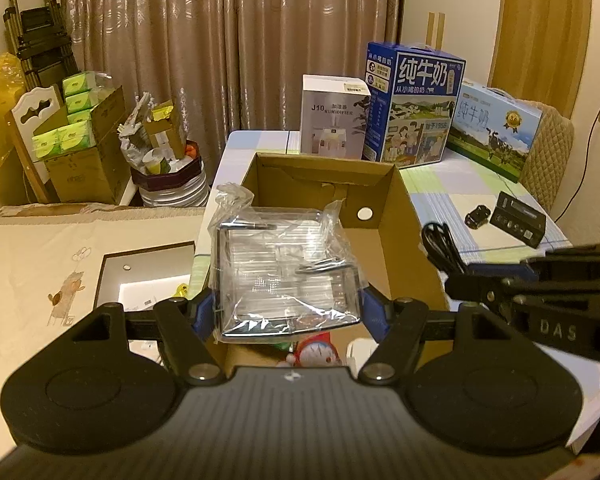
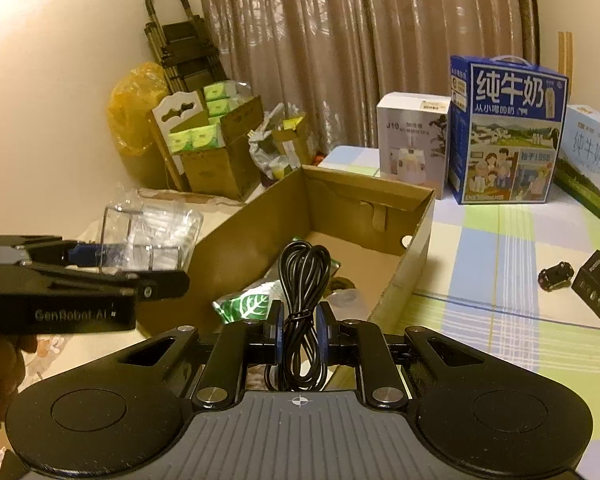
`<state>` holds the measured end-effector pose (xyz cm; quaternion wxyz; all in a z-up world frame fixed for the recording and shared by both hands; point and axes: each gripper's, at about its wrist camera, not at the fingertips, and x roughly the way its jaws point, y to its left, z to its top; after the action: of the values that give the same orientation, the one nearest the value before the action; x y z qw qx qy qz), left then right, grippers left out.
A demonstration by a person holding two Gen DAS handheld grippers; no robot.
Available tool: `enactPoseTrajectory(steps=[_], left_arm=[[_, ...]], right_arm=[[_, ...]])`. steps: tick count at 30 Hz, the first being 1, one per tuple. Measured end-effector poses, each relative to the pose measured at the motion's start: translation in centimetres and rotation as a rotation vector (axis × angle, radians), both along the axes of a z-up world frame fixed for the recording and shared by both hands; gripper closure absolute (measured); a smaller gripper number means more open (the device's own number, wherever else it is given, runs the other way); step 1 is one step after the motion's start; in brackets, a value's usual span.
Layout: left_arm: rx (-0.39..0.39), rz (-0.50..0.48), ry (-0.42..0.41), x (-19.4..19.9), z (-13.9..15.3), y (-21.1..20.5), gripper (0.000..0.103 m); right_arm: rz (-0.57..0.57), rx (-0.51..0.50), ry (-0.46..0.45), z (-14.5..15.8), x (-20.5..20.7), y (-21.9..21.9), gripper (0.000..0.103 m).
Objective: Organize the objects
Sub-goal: 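Open the left tool to drop the wrapped rack while the right tool drops the cable into the box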
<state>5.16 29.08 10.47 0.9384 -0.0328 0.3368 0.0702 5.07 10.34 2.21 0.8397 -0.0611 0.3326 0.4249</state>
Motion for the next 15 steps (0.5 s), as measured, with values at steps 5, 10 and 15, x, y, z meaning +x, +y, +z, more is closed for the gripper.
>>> enactPoseTrajectory(steps=[5, 10, 15], left_arm=[[0.004, 0.0, 0.012, 1.5, -0.9, 0.7, 0.033], [0.0, 0.004, 0.023, 1.5, -1.5, 1.0, 0.033], [-0.005, 0.005, 0.038, 1.3, -2.1, 1.0, 0.033]], right_arm=[[-0.01, -0.005, 0.015, -0.7, 0.9, 0.4, 0.09], [-0.007, -0.006, 0.032, -1.3, 1.3, 0.6, 0.09], [0.001, -0.003, 0.045, -1.7, 1.4, 1.1, 0.09]])
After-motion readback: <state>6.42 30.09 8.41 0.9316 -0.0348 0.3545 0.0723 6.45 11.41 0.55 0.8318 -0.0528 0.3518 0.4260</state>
